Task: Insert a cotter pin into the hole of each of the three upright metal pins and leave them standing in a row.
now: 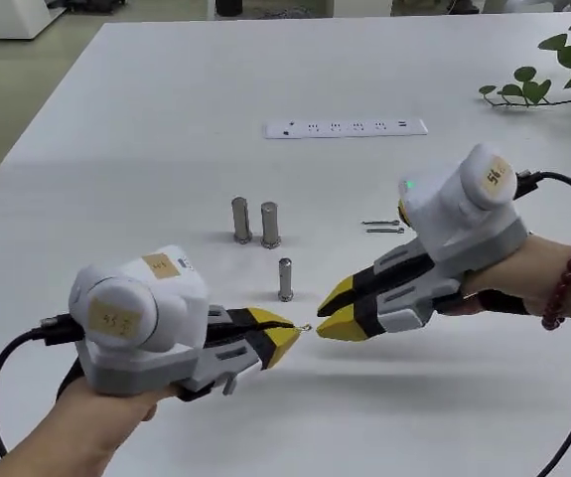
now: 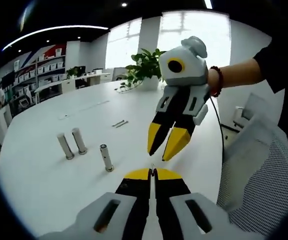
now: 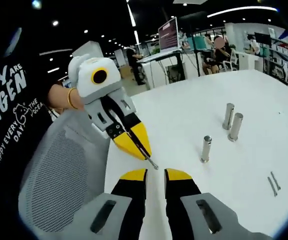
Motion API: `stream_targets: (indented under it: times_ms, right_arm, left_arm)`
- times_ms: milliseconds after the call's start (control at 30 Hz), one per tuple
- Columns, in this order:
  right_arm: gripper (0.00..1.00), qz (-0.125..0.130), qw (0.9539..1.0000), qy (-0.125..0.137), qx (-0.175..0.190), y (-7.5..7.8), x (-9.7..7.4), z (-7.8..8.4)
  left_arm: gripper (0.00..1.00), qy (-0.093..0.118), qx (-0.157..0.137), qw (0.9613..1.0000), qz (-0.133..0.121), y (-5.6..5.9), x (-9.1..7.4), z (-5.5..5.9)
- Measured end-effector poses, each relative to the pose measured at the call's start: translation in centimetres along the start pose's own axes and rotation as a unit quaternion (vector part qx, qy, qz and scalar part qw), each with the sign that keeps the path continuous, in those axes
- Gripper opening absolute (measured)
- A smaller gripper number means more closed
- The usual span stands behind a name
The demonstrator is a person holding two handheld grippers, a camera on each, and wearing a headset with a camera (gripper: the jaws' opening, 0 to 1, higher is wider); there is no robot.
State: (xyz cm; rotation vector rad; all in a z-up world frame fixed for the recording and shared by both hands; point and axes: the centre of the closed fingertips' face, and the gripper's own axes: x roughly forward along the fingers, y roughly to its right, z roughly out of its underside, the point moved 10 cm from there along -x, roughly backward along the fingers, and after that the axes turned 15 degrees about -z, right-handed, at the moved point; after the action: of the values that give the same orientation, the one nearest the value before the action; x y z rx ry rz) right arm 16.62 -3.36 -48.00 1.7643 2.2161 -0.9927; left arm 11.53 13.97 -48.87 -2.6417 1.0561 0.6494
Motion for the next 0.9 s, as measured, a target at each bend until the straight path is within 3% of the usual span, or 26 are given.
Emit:
stream_targets:
  times_ms: [367, 900]
  right_arm:
    - [0.07, -0.046, 0.9989, -0.008, 0.004, -1.2, 0.7, 0.8]
    - [0.04, -0.079, 0.9965, -0.025, -0.010, -1.2, 1.5, 1.1]
  left_arm:
    - [0.00, 0.014, 0.054, 0.9975, 0.042, 0.4, -0.4, 0.1]
    - [0.00, 0.028, 0.078, 0.9935, 0.078, 1.4, -0.5, -0.1]
